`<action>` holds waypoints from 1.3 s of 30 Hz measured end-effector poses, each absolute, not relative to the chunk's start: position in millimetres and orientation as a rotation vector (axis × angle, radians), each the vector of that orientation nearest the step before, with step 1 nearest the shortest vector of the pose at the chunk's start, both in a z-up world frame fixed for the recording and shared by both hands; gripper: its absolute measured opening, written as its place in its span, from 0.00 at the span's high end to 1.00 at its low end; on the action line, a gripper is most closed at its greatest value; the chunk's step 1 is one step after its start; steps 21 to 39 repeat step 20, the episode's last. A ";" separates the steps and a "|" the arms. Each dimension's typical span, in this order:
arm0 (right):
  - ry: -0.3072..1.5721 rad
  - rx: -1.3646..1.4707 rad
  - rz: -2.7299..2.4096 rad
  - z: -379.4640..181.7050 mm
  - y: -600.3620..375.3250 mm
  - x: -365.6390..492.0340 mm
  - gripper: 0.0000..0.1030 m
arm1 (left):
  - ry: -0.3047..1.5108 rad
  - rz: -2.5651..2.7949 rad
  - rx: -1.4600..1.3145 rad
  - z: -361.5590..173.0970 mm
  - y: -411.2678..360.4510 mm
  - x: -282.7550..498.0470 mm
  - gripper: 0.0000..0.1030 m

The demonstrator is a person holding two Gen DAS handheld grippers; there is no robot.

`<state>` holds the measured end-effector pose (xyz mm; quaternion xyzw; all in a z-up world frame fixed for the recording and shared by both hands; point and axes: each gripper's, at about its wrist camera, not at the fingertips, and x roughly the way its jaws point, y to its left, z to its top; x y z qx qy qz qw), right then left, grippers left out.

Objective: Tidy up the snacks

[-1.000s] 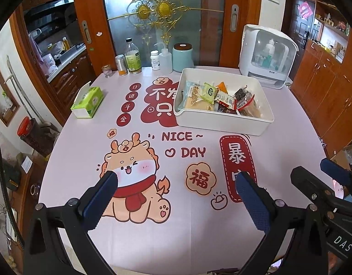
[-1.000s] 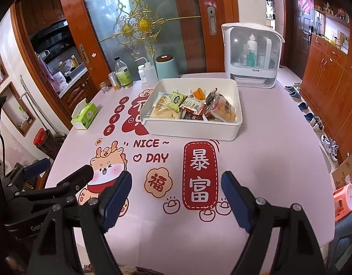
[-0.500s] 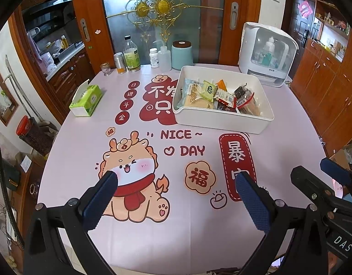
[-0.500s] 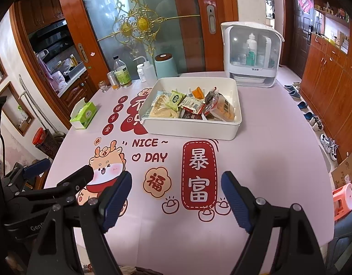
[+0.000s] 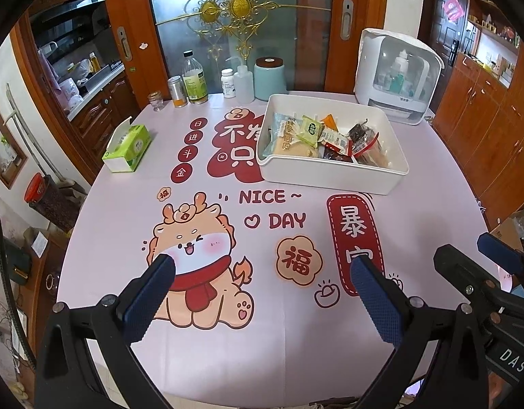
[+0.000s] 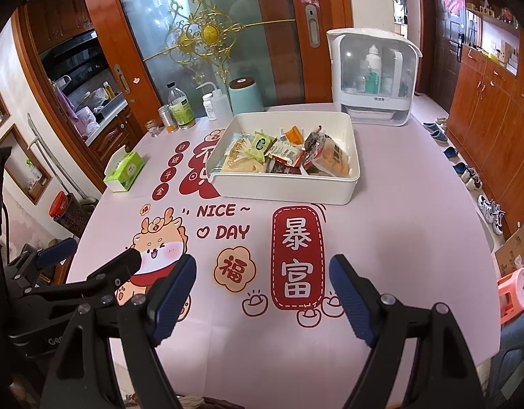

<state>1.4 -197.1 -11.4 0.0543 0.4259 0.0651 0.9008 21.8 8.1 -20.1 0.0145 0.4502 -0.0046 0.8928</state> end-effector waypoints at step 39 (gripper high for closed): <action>0.891 0.121 0.124 -19.9 -193.0 -2.9 0.21 | 0.941 -0.020 0.036 -25.9 11.1 19.5 0.04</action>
